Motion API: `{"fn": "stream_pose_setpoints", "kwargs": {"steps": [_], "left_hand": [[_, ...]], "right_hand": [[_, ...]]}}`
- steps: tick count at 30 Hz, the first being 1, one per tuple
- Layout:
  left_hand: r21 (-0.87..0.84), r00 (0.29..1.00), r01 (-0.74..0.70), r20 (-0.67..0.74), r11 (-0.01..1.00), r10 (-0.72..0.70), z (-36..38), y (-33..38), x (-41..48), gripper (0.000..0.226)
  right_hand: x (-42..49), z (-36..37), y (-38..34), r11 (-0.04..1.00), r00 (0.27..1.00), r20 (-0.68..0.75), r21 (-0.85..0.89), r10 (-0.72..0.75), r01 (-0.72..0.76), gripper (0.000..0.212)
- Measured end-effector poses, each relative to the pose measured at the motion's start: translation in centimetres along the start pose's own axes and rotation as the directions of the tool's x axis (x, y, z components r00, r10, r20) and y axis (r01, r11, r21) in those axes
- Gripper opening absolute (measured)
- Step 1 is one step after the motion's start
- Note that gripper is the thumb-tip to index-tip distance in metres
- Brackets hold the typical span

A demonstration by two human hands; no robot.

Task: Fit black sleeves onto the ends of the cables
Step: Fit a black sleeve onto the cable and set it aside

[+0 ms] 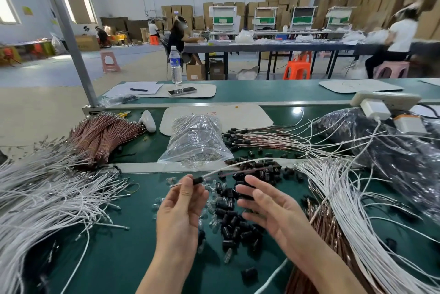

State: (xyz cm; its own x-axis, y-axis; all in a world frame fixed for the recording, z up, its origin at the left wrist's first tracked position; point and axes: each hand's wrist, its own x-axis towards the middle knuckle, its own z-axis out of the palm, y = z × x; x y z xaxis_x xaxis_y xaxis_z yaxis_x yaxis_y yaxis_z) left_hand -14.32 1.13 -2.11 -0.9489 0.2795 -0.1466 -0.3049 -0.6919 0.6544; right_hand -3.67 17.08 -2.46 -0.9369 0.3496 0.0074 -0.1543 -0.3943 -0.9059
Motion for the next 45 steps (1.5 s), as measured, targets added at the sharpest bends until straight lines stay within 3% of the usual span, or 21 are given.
{"fn": "stream_pose_setpoints", "kwargs": {"steps": [4,8,13,27,36,45], "left_hand": [[0.261,0.989,-0.013,0.148,0.965,-0.027,0.7,-1.9,-1.3,0.015],[0.421,0.967,-0.081,0.253,0.904,-0.031,1.0,-2.5,-2.2,0.026],[0.447,0.972,-0.131,0.235,0.885,0.025,0.6,-1.8,-1.8,0.011],[0.506,0.956,-0.151,0.294,0.849,-0.005,0.4,-2.4,-2.0,0.019],[0.502,0.956,-0.134,0.293,0.854,-0.022,0.5,-2.5,-2.1,0.018],[0.526,0.945,-0.169,0.327,0.834,-0.015,0.5,-2.4,-2.4,0.014]], "right_hand": [[-0.2,1.3,0.5,0.977,0.994,-0.027,-0.186,-0.108,0.101,0.056],[-0.2,1.4,0.2,0.961,0.961,-0.148,-0.19,-0.232,0.202,0.027],[-0.1,0.4,-0.4,0.957,0.944,-0.216,-0.205,-0.248,0.205,0.026],[0.0,0.5,0.0,0.982,0.966,-0.197,-0.123,-0.165,0.143,0.036],[-0.1,0.6,0.1,0.998,0.99,-0.129,-0.03,-0.059,0.055,0.029],[-0.2,1.0,0.3,0.995,0.991,-0.118,-0.083,-0.069,0.059,0.037]]}}
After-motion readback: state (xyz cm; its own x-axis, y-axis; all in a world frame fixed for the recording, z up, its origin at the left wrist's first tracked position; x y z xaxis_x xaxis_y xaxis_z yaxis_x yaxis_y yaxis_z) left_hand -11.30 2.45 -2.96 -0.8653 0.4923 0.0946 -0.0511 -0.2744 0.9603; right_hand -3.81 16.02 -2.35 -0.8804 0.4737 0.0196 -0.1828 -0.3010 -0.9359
